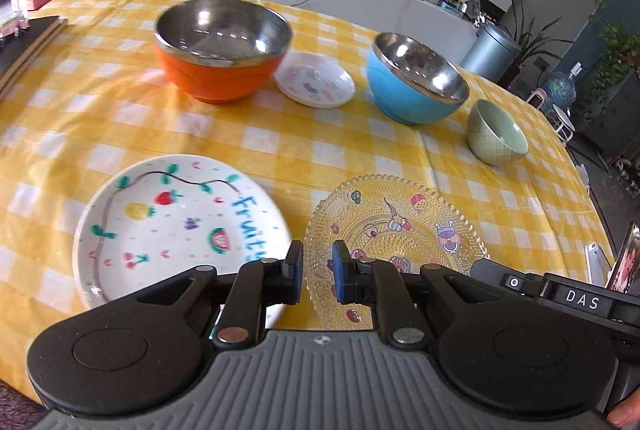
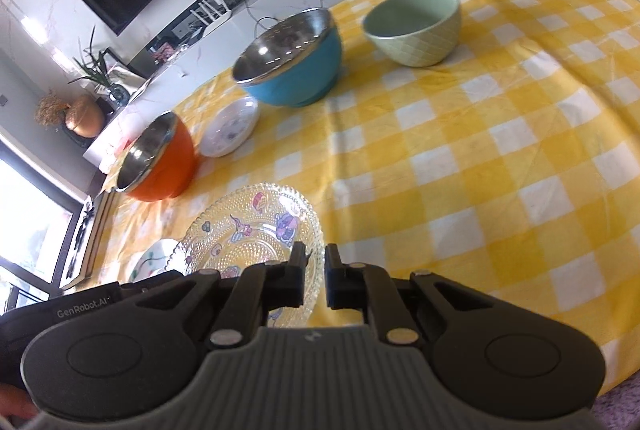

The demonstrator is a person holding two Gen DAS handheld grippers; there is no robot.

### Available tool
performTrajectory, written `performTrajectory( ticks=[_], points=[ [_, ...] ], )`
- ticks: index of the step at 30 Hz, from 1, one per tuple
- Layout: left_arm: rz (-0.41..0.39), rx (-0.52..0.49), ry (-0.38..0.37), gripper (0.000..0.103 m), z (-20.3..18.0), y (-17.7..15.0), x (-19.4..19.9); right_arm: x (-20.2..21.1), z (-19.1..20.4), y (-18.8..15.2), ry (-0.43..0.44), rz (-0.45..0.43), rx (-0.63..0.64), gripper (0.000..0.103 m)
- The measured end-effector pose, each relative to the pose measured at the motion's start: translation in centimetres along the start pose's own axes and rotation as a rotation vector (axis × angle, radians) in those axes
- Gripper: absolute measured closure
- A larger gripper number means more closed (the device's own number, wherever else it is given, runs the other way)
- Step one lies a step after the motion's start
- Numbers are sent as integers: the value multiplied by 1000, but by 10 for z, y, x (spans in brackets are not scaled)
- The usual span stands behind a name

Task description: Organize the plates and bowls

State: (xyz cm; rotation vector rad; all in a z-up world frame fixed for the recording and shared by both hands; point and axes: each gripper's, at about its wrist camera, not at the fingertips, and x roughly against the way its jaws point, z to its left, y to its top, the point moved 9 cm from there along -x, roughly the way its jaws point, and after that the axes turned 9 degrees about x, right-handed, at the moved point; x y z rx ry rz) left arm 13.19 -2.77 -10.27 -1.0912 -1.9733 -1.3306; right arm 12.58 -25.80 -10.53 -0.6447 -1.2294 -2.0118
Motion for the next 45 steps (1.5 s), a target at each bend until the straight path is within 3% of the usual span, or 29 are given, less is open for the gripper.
performTrajectory(
  ticks=[12,21,45],
  points=[
    [-86,87,66,87,72,17,40,-27,81,-7,79,37,114,95],
    [-112,143,128,87,120,20,49,-59,127,-21,111,91,183,95],
    [-133,56,184,86,117,15,28,-80,133,-22,-5,70,323,93]
  ],
)
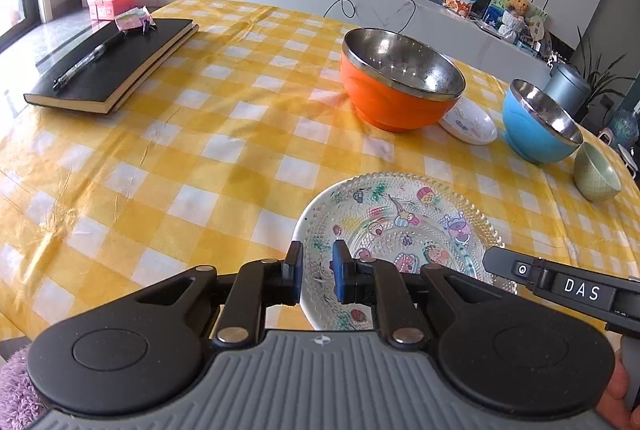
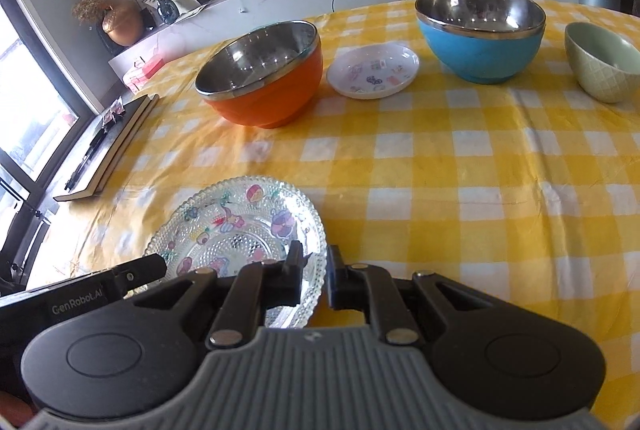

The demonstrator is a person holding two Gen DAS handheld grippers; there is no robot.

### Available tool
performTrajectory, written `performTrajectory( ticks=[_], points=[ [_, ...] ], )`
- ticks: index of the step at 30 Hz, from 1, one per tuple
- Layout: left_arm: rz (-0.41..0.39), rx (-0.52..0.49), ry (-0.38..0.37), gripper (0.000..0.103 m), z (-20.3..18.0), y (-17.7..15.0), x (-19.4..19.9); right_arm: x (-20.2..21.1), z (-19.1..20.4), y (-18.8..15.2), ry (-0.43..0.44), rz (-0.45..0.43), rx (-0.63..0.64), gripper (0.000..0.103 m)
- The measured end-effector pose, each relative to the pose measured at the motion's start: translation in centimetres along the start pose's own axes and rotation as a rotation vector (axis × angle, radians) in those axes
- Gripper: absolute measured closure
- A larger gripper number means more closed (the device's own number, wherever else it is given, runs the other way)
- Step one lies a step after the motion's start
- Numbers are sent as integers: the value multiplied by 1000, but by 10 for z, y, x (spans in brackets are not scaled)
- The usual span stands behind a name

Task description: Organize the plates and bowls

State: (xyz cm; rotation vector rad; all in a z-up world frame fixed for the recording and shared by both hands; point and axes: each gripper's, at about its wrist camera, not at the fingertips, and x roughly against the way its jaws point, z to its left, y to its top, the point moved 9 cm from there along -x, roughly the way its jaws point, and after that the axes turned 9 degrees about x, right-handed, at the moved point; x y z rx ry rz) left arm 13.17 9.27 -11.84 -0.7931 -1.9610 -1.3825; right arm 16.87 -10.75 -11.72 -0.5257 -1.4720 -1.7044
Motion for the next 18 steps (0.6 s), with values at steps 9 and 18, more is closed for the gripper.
performTrajectory(
  ticks=[9,18],
  points=[
    [-23,-67,48,87,-5,-1,-1,-6,4,1,-50,-15,77,93],
    [-45,-127,79,87,-10,-3,-3,-9,9,1,-86,-39,143,93]
  ],
)
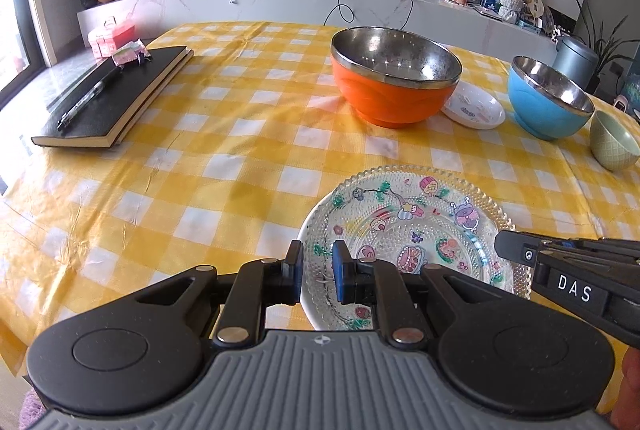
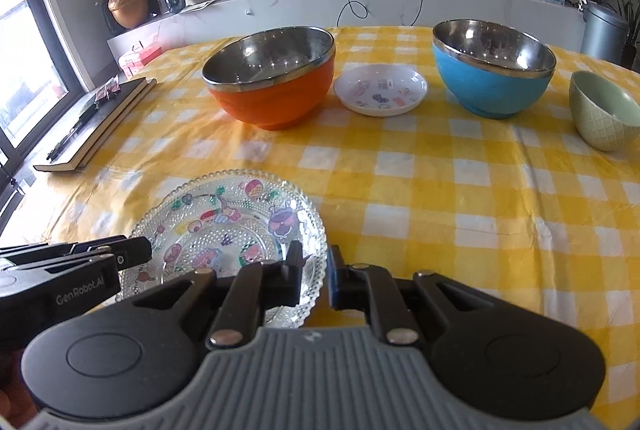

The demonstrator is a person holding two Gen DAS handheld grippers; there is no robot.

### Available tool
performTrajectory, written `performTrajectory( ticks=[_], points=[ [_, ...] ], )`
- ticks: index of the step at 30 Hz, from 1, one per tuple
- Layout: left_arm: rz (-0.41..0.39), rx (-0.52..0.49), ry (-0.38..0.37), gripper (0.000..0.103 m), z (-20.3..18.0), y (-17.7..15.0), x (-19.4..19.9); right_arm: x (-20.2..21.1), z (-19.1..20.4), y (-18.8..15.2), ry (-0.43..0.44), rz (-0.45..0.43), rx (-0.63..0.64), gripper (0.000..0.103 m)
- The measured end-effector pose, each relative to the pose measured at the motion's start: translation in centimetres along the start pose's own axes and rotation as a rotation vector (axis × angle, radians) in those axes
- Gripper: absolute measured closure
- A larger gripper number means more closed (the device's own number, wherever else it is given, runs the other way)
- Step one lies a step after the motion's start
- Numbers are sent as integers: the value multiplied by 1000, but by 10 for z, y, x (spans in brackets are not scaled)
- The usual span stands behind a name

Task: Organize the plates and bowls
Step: 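Open both tools and lift them off the glass plate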

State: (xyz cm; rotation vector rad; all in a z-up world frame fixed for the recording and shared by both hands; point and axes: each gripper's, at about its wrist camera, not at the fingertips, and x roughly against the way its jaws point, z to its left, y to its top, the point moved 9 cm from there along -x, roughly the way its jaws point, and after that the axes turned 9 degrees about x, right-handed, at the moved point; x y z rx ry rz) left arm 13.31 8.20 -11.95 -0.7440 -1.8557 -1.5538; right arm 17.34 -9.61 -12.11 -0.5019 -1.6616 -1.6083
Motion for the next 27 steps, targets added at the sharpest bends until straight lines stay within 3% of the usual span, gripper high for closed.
performTrajectory(
  ticks=[11,17,19,21,27],
  points=[
    [8,-17,20,87,5,1,1,0,6,-1,1,-1,31,93],
    [5,18,-9,85,8,3,6,3,4,-1,21,-14,14,88],
    [-3,24,-6,80,9,5,9,6,4,0,19,-22,16,80],
    [-13,36,-5,79,9,8,14,10,2,0,17,-32,11,79],
    [-21,113,-106,75,-10,19,23,23,-19,2,-20,-69,-54,77]
  ],
)
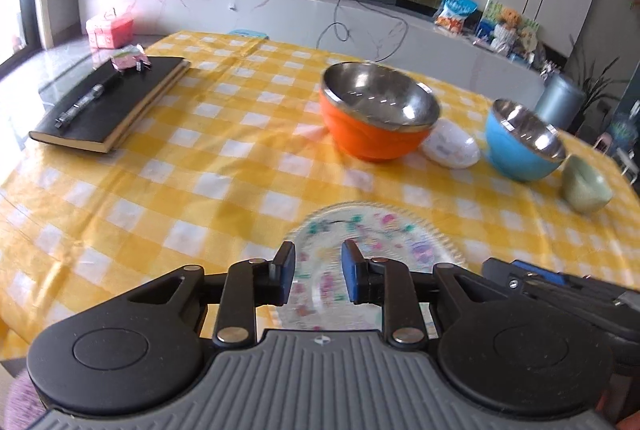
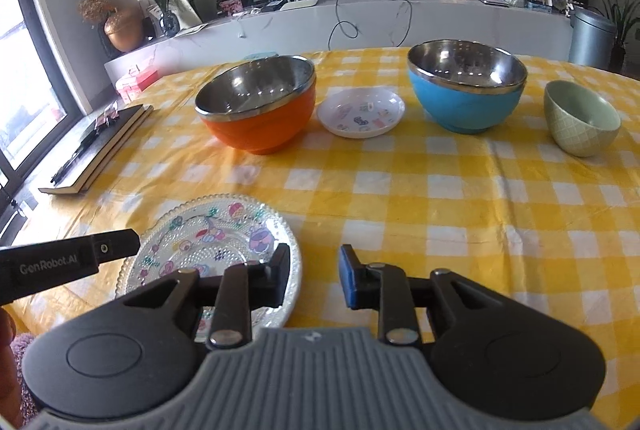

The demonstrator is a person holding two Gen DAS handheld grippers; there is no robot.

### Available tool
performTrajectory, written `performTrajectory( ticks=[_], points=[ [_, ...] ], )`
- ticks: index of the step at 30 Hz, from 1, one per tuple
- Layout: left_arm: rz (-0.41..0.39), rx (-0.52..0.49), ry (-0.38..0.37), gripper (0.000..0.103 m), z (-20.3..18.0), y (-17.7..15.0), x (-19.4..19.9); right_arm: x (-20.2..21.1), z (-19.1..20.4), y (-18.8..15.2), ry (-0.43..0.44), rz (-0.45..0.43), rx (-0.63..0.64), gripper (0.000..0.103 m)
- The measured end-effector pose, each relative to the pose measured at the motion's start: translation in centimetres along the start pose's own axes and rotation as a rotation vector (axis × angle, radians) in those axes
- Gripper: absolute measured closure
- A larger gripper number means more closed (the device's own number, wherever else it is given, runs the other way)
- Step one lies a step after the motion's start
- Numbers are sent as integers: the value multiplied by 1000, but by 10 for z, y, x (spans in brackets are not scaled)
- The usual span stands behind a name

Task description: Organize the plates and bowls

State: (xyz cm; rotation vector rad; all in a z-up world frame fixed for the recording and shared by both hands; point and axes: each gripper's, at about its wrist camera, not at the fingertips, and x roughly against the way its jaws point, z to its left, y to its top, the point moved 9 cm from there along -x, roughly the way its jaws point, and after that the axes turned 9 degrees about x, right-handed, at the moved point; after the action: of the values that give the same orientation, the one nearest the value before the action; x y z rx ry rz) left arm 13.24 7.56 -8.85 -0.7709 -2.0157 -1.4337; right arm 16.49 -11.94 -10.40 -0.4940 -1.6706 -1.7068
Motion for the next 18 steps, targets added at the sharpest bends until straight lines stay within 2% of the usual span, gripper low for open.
performTrajectory(
  ticks=[3,7,13,17,18],
  points=[
    [1,15,-50,75,-19,0,0,5,-17,2,-40,-17,-37,75],
    [1,-2,-81,75,-42,4,-5,7,-38,6,-79,-28,-70,66],
    [12,-41,-96,73,-71,15,-21,2,-60,17,-95,-48,-82,51],
    [22,-13,-117,72,-85,23,-36,-6,-72,28,-99,-63,-103,48],
    [24,0,-127,72,-88,25,-40,-9,-76,31,-100,-66,-114,45]
  ],
)
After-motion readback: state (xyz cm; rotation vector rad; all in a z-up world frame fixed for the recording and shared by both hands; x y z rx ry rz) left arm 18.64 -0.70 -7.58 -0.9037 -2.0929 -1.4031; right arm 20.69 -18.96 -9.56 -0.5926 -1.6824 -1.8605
